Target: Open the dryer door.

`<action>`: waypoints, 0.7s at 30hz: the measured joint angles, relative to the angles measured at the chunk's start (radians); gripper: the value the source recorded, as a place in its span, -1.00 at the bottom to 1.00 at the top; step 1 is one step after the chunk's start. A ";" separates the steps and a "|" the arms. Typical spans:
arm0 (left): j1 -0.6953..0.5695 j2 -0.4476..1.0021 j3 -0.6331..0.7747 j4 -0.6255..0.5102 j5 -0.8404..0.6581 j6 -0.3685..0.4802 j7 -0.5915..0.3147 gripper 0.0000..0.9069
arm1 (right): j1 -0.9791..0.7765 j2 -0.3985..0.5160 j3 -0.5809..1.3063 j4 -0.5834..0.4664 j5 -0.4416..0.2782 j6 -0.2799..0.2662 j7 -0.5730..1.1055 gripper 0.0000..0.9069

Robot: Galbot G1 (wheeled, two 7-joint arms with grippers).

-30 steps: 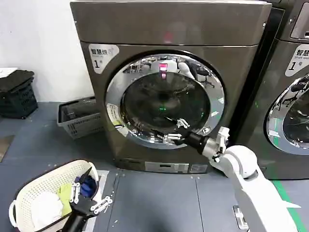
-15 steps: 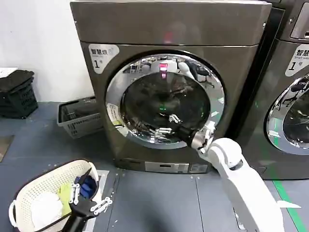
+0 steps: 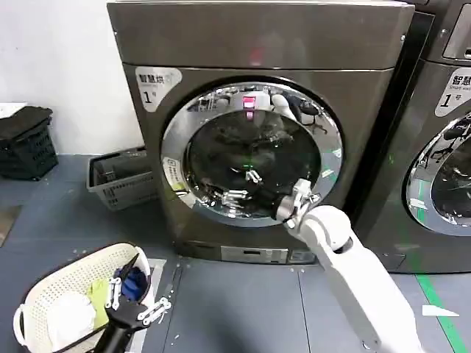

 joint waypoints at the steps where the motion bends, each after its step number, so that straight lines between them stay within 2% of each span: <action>1: 0.000 0.000 0.000 0.000 0.000 0.000 0.000 1.00 | 0.003 0.004 -0.003 -0.004 -0.002 0.001 0.000 1.00; 21: 0.006 -0.010 -0.001 -0.011 0.006 -0.001 0.000 1.00 | 0.055 0.086 -0.059 -0.083 -0.092 0.035 0.049 1.00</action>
